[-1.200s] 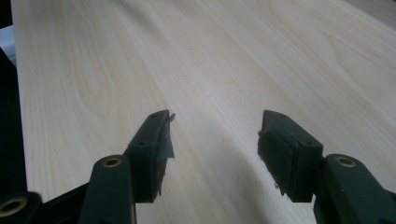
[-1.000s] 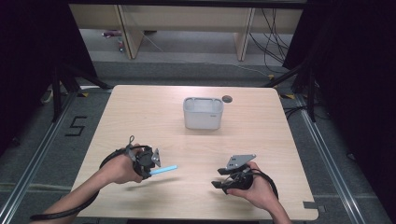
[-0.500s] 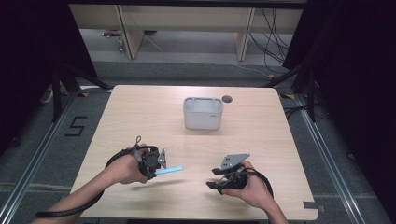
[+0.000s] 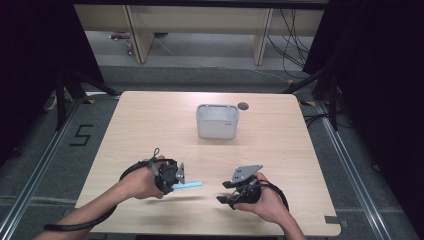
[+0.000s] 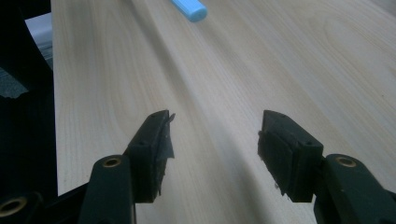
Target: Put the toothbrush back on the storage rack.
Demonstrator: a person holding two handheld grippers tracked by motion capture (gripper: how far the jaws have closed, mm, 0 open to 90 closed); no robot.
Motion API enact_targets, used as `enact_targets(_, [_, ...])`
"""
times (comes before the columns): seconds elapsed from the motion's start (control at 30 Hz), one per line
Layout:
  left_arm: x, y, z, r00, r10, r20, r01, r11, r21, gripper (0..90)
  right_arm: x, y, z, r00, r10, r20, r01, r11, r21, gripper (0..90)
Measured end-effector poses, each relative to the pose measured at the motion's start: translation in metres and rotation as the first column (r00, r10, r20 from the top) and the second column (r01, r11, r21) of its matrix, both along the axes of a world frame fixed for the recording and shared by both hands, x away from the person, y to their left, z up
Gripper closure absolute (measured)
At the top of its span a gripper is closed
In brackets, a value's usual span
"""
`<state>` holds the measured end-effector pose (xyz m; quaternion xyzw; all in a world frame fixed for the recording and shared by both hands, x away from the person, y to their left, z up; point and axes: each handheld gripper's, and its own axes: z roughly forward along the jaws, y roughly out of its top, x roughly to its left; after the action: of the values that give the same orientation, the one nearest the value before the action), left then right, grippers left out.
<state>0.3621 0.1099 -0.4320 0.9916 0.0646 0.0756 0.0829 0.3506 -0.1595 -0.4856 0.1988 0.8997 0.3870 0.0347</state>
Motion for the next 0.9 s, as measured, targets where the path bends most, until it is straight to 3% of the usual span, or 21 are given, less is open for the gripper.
enact_targets(0.6, [-0.005,-0.02,0.0,0.9975,-0.068,-0.017,0.068,0.9977,-0.003,78.5,-0.001,0.017,0.001,0.9984,0.056,-0.002,-0.056,0.998,0.02,43.3])
enact_targets(0.9, [-0.011,-0.029,0.003,0.9944,-0.104,-0.018,0.104,0.9945,-0.01,78.6,0.001,0.027,0.004,0.9956,0.092,0.017,-0.092,0.995,0.028,43.2])
